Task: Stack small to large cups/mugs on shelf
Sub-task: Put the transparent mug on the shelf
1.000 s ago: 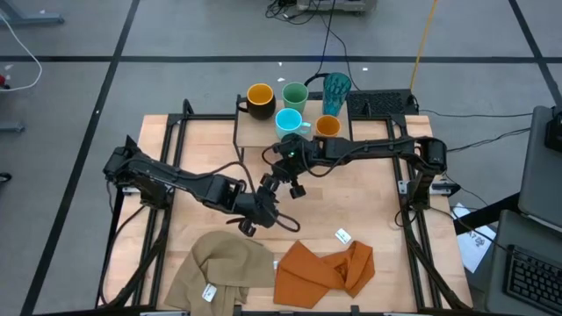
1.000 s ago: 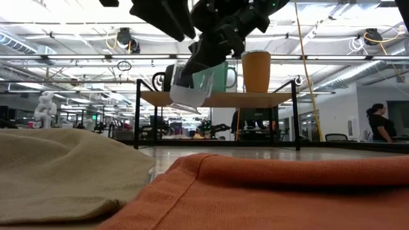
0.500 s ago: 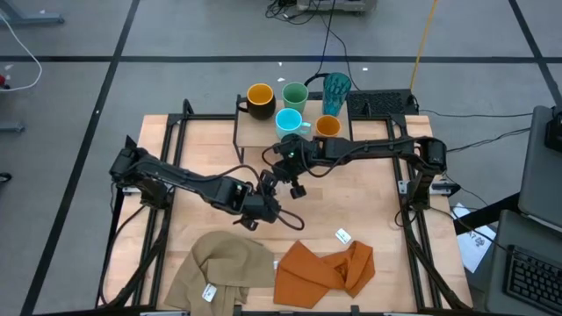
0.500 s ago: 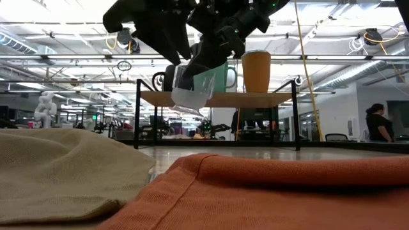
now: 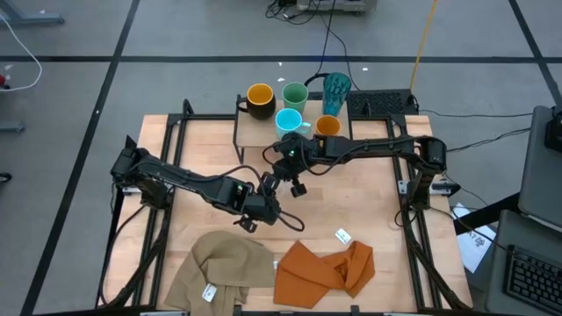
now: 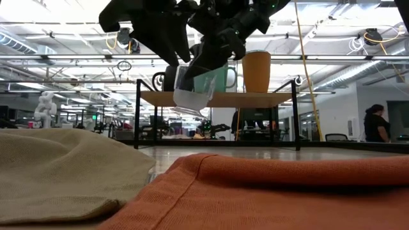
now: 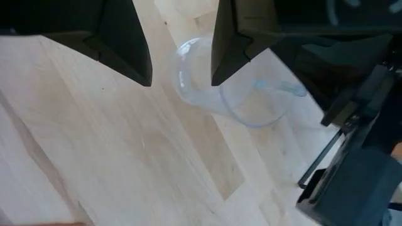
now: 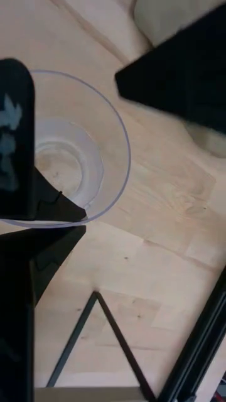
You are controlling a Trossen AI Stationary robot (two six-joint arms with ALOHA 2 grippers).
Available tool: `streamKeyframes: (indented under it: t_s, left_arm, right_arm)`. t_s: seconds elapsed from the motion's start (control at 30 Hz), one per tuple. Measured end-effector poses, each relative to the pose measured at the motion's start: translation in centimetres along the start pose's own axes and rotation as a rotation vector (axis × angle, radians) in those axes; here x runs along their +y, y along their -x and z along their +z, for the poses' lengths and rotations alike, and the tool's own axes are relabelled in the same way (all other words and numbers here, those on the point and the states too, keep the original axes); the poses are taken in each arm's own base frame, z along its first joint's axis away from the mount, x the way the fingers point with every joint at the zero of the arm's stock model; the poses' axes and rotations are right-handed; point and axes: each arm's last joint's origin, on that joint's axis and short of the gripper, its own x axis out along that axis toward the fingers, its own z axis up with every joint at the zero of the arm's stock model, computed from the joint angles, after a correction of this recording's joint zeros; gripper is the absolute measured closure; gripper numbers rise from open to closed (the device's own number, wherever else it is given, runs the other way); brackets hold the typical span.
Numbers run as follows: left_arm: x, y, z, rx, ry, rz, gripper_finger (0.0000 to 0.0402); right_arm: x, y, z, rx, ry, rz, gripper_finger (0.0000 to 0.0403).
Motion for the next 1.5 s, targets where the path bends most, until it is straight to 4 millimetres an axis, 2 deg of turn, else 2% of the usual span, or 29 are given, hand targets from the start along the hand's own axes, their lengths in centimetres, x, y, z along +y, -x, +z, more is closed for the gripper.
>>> streamKeyframes:
  t_s: [0.4, 0.7, 1.13, 1.33, 1.5]
  left_arm:
    - [0.6, -0.1, -0.2, 0.033, 0.014, 0.074, 0.0238]
    - [-0.2, -1.9, 0.0, 0.079, -0.014, 0.041, 0.0238]
    - [-0.3, -1.6, 0.2, 0.096, -0.037, 0.118, 0.0238]
    - [-1.3, -1.0, 0.7, 0.13, -0.07, 0.24, 0.0238]
    - [-1.1, -0.9, 0.7, 0.15, -0.039, 0.319, 0.0238]
  right_arm:
    - [0.0, 0.0, 0.1, -0.01, -0.006, -0.002, 0.0403]
    - [0.1, -0.1, -0.3, 0.041, 0.02, -0.004, 0.0403]
    - [0.0, 0.9, 0.1, 0.021, 0.015, -0.018, 0.0403]
    - [-1.0, 1.1, 0.1, -0.018, -0.018, -0.053, 0.0403]
    - [-1.4, 1.2, 0.3, -0.053, -0.013, -0.082, 0.0403]
